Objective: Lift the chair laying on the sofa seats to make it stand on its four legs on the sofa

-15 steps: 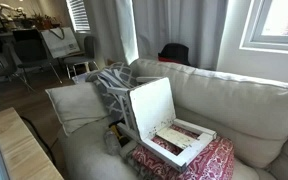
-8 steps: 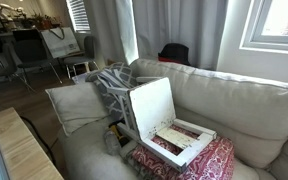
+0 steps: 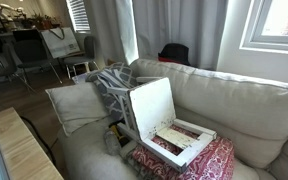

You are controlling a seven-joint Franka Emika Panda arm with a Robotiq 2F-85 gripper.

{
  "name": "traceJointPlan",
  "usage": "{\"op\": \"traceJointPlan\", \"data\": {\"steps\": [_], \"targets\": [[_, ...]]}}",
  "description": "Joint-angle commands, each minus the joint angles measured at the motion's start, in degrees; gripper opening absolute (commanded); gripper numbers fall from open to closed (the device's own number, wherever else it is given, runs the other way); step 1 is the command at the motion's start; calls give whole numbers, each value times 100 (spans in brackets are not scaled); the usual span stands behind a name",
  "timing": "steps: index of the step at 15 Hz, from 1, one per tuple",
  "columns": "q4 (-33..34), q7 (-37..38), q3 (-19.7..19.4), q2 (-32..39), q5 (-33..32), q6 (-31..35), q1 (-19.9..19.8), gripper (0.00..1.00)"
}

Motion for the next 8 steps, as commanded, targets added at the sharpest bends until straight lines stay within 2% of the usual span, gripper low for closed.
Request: {"op": "traceJointPlan", "data": {"steps": [1,6,8], "targets": [[-159,366,-350,850,-225,621,-548,100],[-115,316,-971,2365,-272,1763,-1091,100],[-8,552,-1102,2878,-307,2150,-1245,100]]}}
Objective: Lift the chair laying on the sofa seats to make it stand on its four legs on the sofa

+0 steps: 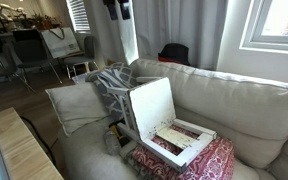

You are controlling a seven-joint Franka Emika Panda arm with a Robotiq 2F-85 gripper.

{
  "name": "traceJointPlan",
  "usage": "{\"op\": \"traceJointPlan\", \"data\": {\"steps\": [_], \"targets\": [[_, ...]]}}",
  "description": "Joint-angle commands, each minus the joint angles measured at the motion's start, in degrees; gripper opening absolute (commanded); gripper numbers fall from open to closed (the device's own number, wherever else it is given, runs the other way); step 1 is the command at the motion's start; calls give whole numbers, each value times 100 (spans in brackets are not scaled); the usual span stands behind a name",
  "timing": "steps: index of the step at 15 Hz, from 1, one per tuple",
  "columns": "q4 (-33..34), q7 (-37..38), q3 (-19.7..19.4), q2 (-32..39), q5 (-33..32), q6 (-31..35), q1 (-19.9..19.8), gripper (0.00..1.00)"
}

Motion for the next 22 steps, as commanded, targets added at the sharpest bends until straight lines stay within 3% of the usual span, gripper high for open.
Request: {"op": "traceJointPlan", "data": {"steps": [1,4,10,12,15,16,19,22], "targets": [[29,76,-160,275,-32,207,-3,100],[168,176,-264,794,-36,464,-85,100],[263,216,-254,827,-36,464,-76,100],[598,286,-333,1478,27,405,-136,100],[1079,-478,-591,2413,447,523,-140,100],[1255,-1044,-642,2743,726,562,-152,100],[1864,-2319,-553,3666,1326,699,-405,100],[2461,-3040,-407,4389,1473,741,-722,100]]}}
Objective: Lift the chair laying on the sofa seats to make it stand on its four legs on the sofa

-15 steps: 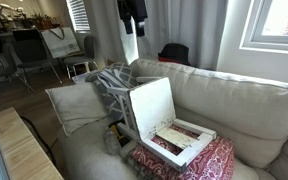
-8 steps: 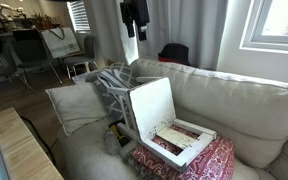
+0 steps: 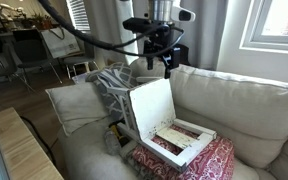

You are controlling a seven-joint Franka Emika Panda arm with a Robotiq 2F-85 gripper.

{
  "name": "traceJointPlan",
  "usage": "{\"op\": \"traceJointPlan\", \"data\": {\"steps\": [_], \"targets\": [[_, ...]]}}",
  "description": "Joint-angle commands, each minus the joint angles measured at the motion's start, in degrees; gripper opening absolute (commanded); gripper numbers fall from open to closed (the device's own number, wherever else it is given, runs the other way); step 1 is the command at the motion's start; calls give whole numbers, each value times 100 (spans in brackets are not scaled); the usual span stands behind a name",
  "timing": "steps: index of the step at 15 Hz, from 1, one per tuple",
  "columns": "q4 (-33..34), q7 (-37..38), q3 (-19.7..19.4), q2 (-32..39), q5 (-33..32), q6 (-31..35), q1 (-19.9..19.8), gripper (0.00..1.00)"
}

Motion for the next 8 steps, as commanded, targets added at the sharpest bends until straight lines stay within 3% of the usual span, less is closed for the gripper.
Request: {"op": "traceJointPlan", "data": {"steps": [1,2,8], "targets": [[902,-759,235,986,371,-18,-448,100],[410,-379,136,498,85,20,-256,100],[866,-574,249,950,171,22,-442,100]]}}
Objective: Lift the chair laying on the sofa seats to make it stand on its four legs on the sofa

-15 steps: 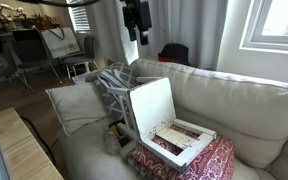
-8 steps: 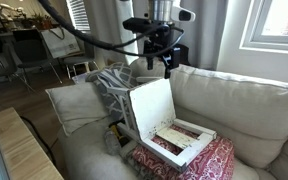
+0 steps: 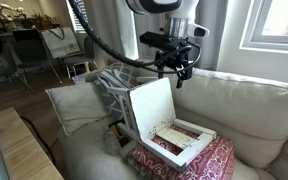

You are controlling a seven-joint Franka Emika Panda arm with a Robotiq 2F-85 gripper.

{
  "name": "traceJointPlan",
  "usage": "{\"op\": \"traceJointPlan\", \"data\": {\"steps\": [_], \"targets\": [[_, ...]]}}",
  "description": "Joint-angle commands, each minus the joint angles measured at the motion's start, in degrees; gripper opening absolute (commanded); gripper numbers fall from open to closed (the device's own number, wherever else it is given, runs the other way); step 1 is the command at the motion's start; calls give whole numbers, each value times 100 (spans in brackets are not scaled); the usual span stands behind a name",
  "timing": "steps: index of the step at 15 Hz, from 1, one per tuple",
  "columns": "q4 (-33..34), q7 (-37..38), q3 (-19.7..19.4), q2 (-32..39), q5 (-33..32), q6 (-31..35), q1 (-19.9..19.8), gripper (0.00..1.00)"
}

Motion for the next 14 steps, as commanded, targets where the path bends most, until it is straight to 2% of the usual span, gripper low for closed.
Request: {"op": "traceJointPlan", "data": {"steps": [1,3,6,8,14], "targets": [[8,48,93,-6,-67,0,-85,100],[582,-96,80,552,-159,-502,-218,100],[1233,-614,168,1228,-120,-873,-547,100],[1576,-993,167,1601,-274,-914,-711,100],[2622,-2127,411,2779,-198,-1061,-1417,100]]}}
